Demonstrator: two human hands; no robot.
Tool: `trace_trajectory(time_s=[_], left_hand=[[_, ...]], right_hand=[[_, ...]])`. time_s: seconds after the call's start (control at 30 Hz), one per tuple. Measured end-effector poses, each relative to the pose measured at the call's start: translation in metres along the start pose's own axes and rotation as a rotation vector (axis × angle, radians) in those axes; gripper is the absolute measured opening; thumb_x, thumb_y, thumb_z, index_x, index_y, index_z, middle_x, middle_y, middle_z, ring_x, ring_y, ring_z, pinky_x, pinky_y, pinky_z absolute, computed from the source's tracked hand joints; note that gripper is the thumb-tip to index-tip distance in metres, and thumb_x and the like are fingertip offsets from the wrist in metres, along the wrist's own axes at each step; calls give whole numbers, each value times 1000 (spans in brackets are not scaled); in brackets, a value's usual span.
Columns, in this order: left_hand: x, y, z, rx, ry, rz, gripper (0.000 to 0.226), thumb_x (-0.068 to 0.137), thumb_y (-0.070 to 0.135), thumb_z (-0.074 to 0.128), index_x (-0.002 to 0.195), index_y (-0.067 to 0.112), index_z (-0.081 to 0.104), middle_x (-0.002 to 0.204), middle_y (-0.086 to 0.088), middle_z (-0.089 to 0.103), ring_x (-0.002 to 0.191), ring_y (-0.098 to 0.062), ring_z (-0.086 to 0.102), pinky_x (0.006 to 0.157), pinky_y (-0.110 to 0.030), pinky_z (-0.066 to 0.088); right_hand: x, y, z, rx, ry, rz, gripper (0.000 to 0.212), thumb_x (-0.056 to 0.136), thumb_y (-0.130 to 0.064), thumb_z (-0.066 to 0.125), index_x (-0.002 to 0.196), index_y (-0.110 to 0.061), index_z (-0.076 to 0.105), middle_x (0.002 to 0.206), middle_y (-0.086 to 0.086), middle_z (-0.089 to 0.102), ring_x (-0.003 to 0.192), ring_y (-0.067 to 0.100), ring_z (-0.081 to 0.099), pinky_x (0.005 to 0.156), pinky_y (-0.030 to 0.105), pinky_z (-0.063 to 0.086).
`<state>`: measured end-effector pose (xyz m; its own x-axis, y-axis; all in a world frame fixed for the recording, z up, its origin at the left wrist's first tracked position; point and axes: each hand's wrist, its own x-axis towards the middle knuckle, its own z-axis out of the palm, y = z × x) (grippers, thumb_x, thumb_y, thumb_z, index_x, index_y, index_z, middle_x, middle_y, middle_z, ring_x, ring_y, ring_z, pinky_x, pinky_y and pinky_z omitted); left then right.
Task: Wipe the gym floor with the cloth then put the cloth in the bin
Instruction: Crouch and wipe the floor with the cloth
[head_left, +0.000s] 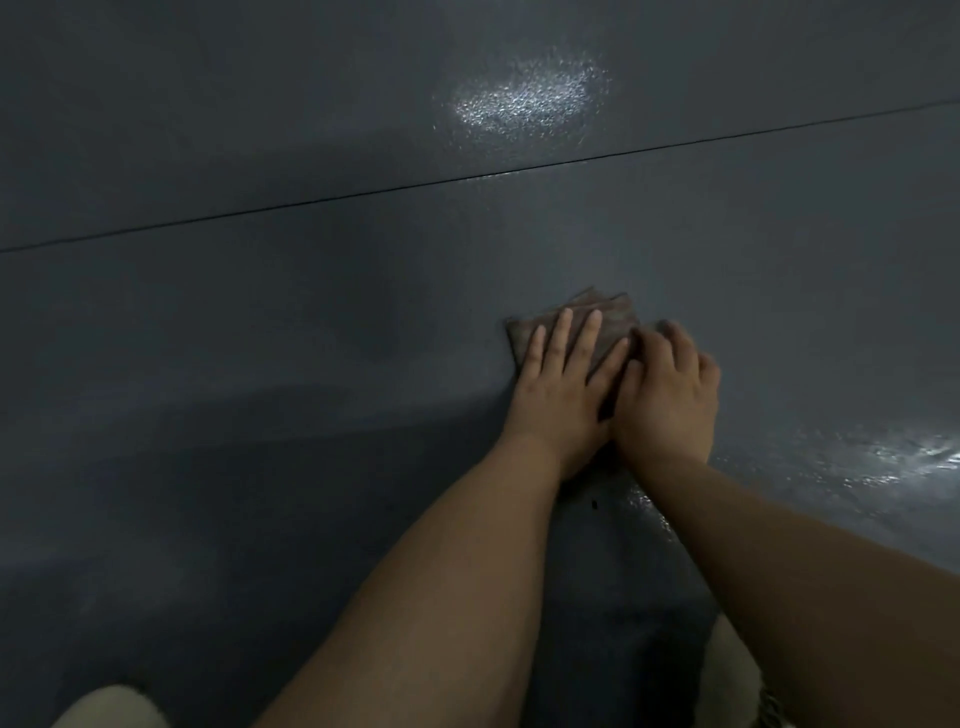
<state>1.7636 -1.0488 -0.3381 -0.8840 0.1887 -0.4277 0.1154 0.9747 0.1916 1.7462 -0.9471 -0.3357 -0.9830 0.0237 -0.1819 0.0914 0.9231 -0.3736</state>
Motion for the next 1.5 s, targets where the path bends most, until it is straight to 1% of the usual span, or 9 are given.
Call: trace_trajectory(time_s=[0.1,0.23,0.37,0.63,0.77,1.07,1.2,1.4,1.5], left_hand=[[16,-39,-14,52,29,-56,73,96,56,30,151,26,-7,157,-10,-18,144,-33,-18,114,-46,-12],[9,-100,-22,-15,96,-413,75,95,58,26,152,23,-6,157,-12,-17,144,-36,-14,113,-53,-8],[-12,-89,-12,-98,79,-614,74,94,61,22,151,26,-10,157,-10,-20,142,-40,-18,110,-61,-9],[35,-11,-21,131,0,54,68,95,62,22,150,35,-6,157,-3,-21,140,-39,-23,108,-60,-15],[63,-29,-32,193,27,137,69,93,64,23,150,38,-4,158,-1,-18,142,-35,-20,111,-57,-12],[11,-166,-32,-72,163,-593,68,94,59,26,151,33,0,159,-3,-12,144,-35,-12,113,-58,-4],[-43,-157,-4,-98,154,-768,67,95,58,24,151,33,-2,158,-5,-15,144,-38,-12,112,-61,-4],[-62,-48,26,-22,112,-248,76,85,56,30,151,24,7,158,-6,11,141,-46,11,105,-69,3],[-54,-56,17,69,-16,-40,77,94,56,30,150,23,-12,159,-2,-15,142,-39,-17,108,-64,-11]], right_hand=[[3,-7,6,-14,60,-67,58,86,-34,24,128,-8,56,142,17,45,120,42,43,104,44,32],[6,-9,10,-26,31,-89,64,85,-39,21,128,-8,56,141,16,46,119,43,43,104,46,33],[-4,-6,8,-12,59,-11,60,87,-36,23,126,-6,57,140,18,47,121,43,44,105,48,34],[-9,5,5,65,197,167,47,87,-23,37,124,0,55,136,21,49,116,45,47,101,52,37],[-4,4,5,2,147,109,59,86,-34,28,132,-3,50,142,19,43,121,44,43,106,50,31],[-1,-53,18,-25,-56,-147,50,96,-31,37,145,-19,37,154,13,26,135,37,29,115,47,14],[-10,-68,24,-21,-131,-166,49,100,-29,38,148,-22,30,157,8,18,140,32,20,117,42,8],[-21,-73,29,46,-67,-104,49,97,-31,30,141,-12,42,152,17,29,132,41,31,113,48,22],[-23,-75,31,30,-73,-118,45,100,-28,35,143,-13,38,154,15,24,135,37,26,114,48,20]])
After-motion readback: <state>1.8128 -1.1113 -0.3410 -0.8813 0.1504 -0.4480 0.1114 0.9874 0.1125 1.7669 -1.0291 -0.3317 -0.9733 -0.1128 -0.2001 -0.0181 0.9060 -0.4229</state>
